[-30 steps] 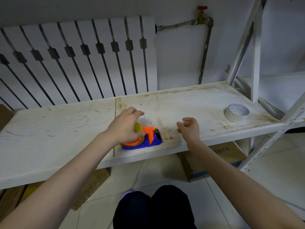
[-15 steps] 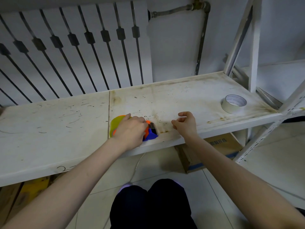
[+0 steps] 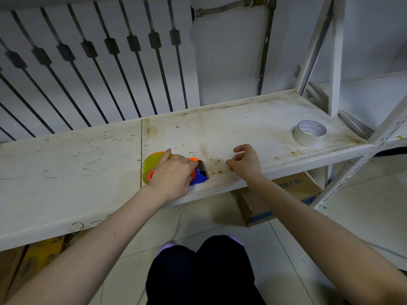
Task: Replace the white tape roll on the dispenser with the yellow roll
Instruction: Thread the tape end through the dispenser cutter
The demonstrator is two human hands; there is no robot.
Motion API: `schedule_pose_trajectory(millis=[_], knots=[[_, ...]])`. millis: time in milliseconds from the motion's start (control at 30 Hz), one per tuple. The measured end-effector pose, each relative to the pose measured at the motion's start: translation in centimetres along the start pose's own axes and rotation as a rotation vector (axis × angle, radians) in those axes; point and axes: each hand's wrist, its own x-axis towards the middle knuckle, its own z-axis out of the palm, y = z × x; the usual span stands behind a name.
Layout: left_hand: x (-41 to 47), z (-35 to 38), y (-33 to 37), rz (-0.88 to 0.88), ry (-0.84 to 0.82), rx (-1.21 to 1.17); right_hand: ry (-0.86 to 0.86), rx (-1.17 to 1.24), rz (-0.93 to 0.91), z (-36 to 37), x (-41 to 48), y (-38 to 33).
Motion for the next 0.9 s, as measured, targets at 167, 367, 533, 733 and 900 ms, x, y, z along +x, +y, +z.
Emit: schedule_pose_trajectory(millis=[167,367,533,733,900], knots=[[0.17,0.27,-0.11,0.008,-0.006,0.049,-0.013,-0.025,-0.013,0.08,0.05,-0.01],[0.24,0.28,0.06,0.012,-0.003,0.058,-0.009,-0.036,0.000,0.28,0.20,0.17],[0.27,0.19,0.01,0.006,-0.010,0.047,-0.027,-0.038,-0.001,0.27,0.25,0.16],[0.55,0.16,0.23,0.006,-0.043,0.059,-0.044,-0.080,-0.031,0.11,0.37,0.09],[0.76,-0.04,0.23,0.018,-0.076,0.088,-0.011,-0.064,-0.053,0.36,0.57,0.06]])
